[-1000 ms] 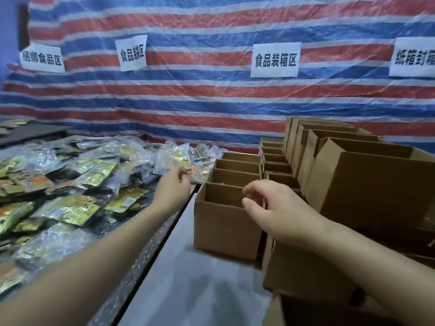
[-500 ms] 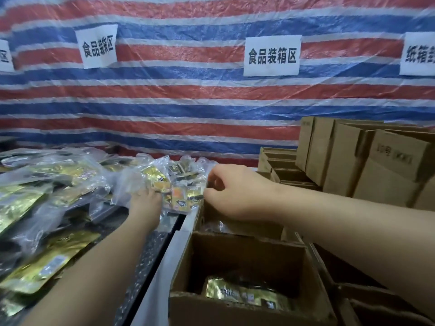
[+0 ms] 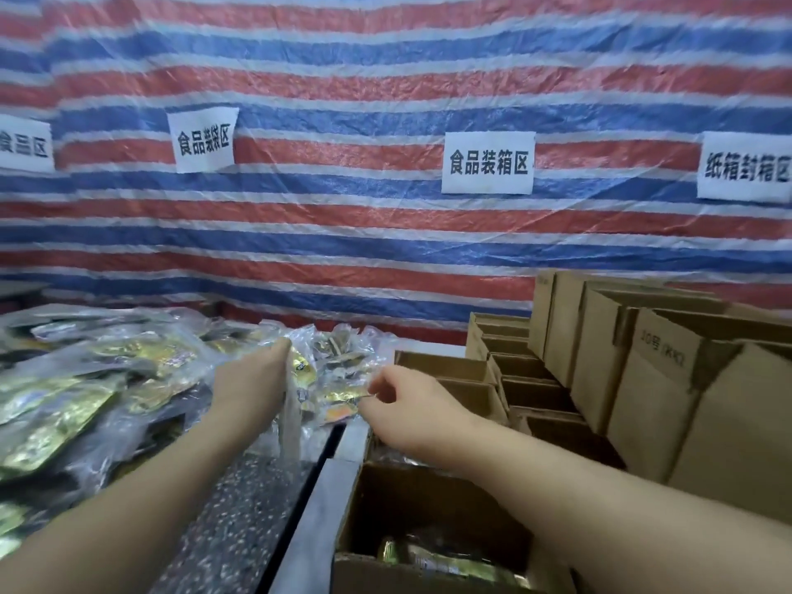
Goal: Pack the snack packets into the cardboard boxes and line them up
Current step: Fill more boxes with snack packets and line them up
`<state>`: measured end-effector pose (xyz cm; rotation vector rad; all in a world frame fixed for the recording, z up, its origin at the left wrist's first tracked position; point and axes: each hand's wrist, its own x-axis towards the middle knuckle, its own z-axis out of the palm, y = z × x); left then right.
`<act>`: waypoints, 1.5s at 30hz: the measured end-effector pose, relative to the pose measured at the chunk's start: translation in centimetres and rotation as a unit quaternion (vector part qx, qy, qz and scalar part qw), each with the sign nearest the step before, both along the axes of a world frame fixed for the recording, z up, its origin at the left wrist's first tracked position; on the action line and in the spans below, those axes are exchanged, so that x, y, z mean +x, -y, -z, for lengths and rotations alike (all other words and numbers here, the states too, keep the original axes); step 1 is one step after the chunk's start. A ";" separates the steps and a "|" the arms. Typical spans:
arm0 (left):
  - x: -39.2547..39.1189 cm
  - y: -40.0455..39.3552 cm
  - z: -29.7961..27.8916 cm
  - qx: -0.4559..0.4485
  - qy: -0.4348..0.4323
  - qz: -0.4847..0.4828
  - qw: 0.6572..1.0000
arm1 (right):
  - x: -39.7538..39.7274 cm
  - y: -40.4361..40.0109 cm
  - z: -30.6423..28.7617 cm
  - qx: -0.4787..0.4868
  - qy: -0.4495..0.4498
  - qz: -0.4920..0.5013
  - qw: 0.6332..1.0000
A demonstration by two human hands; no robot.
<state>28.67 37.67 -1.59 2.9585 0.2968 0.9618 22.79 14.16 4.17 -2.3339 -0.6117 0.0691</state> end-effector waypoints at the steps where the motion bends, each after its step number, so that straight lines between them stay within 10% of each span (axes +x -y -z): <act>1: -1.4 0.3 -1.3 -0.026 0.025 0.012 0.999 | -1.1 0.0 0.0 0.009 -0.021 0.000 1.000; 7: -10.4 2.5 -8.4 -0.153 0.161 0.097 0.970 | -8.5 0.2 -1.6 0.109 -0.194 0.019 0.975; 14: -20.3 10.1 -14.4 -0.249 0.224 0.202 0.920 | -16.4 3.5 -6.5 0.372 -0.452 0.046 0.810; 22: -30.4 22.6 -15.5 -0.396 0.141 0.353 0.836 | -22.6 10.2 -7.4 0.509 -0.464 -0.009 0.725; 31: -34.3 24.7 -18.7 -0.355 -0.293 0.401 0.792 | -24.6 19.3 -5.4 0.528 -0.301 0.094 0.789; 38: -34.5 29.6 -19.3 -0.235 0.071 0.349 0.904 | -25.6 21.1 -5.4 0.535 -0.225 0.132 0.803; 45: -33.0 32.4 -21.3 -0.031 0.034 0.376 0.925 | -26.5 20.9 -5.9 0.568 -0.222 0.105 0.785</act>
